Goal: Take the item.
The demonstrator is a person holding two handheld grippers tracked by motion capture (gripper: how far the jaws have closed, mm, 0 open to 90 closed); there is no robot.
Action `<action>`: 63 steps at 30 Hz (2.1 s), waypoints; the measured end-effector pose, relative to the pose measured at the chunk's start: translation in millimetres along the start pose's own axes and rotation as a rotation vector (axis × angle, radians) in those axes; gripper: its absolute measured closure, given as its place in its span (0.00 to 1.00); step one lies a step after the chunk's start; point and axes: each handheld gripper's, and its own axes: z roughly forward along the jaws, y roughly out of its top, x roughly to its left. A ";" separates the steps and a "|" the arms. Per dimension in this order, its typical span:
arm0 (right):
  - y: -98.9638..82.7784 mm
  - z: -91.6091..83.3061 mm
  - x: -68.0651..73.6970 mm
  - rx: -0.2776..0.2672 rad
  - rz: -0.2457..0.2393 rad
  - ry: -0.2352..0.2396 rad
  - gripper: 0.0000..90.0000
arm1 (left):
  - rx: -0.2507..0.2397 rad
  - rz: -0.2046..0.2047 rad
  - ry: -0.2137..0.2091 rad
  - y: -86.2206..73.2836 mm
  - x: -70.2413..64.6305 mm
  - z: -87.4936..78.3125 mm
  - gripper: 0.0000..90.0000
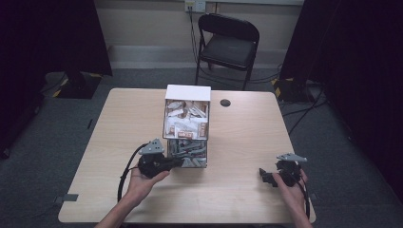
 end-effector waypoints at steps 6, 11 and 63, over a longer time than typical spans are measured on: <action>0.0 0.0 0.0 0.000 0.000 0.000 0.00 | -0.003 -0.004 -0.004 0.7 -0.6 -1.7 1.00; 0.0 0.0 0.0 0.000 0.000 0.000 0.00 | -0.013 0.003 -0.003 3.2 -2.3 -6.9 1.00; 0.0 0.0 0.0 0.000 0.000 0.000 0.00 | -0.074 0.001 0.004 17.7 -9.4 -46.7 1.00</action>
